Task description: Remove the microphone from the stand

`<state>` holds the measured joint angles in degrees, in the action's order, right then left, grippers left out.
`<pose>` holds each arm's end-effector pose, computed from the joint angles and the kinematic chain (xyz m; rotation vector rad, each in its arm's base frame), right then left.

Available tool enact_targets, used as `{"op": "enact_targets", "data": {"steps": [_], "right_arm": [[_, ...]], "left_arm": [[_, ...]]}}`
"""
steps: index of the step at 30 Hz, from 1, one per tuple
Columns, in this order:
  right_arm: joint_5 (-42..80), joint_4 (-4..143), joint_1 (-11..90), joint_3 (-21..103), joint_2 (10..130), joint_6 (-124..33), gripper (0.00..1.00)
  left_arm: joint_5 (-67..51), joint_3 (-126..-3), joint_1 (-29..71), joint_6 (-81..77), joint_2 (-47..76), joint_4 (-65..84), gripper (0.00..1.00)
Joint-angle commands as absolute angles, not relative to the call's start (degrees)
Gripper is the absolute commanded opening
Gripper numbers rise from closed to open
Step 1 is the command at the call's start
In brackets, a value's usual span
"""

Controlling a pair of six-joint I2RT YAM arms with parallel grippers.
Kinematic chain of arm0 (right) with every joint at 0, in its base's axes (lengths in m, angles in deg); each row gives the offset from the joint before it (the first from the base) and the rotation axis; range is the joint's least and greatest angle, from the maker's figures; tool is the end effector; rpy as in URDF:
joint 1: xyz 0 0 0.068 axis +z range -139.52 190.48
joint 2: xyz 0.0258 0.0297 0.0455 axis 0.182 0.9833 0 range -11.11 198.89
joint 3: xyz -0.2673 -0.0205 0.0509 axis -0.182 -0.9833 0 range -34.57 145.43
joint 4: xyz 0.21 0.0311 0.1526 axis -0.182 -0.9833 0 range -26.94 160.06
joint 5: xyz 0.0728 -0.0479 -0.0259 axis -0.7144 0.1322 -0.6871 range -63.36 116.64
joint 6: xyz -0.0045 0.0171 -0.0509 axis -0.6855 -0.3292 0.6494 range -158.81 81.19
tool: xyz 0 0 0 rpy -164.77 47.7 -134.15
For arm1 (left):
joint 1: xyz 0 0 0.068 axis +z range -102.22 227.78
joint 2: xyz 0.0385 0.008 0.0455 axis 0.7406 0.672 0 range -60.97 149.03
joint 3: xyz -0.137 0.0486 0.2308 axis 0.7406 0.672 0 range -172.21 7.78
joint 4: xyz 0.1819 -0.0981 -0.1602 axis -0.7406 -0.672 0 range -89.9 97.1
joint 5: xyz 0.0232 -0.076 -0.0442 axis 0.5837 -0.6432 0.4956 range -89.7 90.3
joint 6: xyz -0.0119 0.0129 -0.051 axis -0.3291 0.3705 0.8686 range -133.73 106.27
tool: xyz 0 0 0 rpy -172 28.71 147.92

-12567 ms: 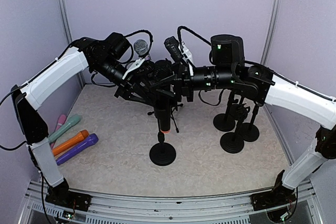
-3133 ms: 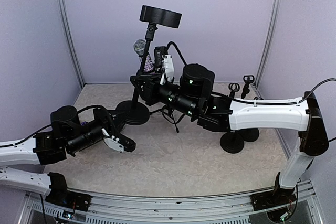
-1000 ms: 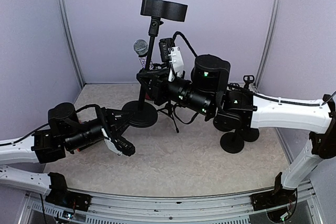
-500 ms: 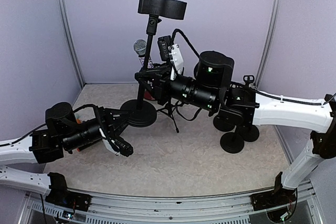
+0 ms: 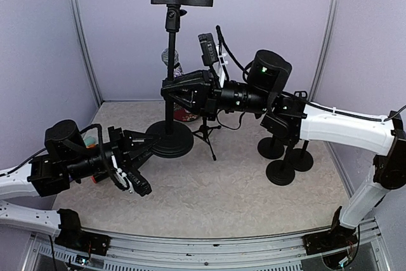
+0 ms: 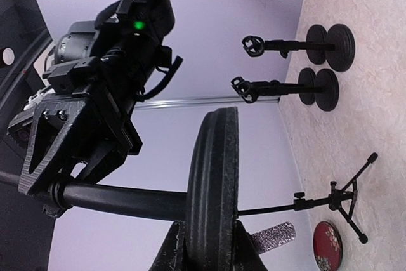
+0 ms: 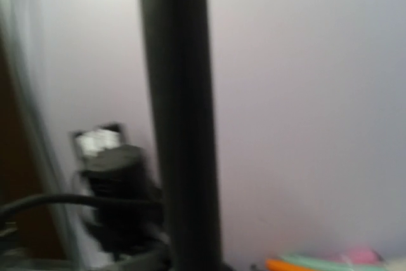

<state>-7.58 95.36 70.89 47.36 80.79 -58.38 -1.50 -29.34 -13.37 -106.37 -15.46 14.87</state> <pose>0.1703 0.3404 0.4216 -1.0338 1.1325 1.5333 0.0935 -0.1720 0.3243 1.5601 0.3376 0.4042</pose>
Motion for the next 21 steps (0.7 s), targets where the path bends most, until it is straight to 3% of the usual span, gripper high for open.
{"op": "enact_targets", "data": {"steps": [1,13,14,17,21], "right_arm": [[-35.61,111.39,75.08,50.08,82.99,-73.87,0.00],[-48.07,117.91,74.39,55.30,88.03,-85.73,0.00],[-48.36,118.55,74.15,54.85,87.80,-86.37,0.04],[-47.14,115.97,72.73,52.94,85.83,-84.67,0.21],[-34.75,98.44,70.16,47.32,78.97,-69.70,0.73]], "left_arm": [[1.60,-31.87,-12.79,-105.41,-13.08,19.08,0.00],[1.61,-31.86,-13.21,-106.53,-11.32,21.21,0.00],[1.77,-31.78,-13.22,-106.62,-11.32,21.51,0.00],[2.18,-31.57,-13.21,-106.93,-11.44,22.59,0.00],[2.93,-31.46,-13.22,-107.06,-11.67,23.90,0.00]]}}
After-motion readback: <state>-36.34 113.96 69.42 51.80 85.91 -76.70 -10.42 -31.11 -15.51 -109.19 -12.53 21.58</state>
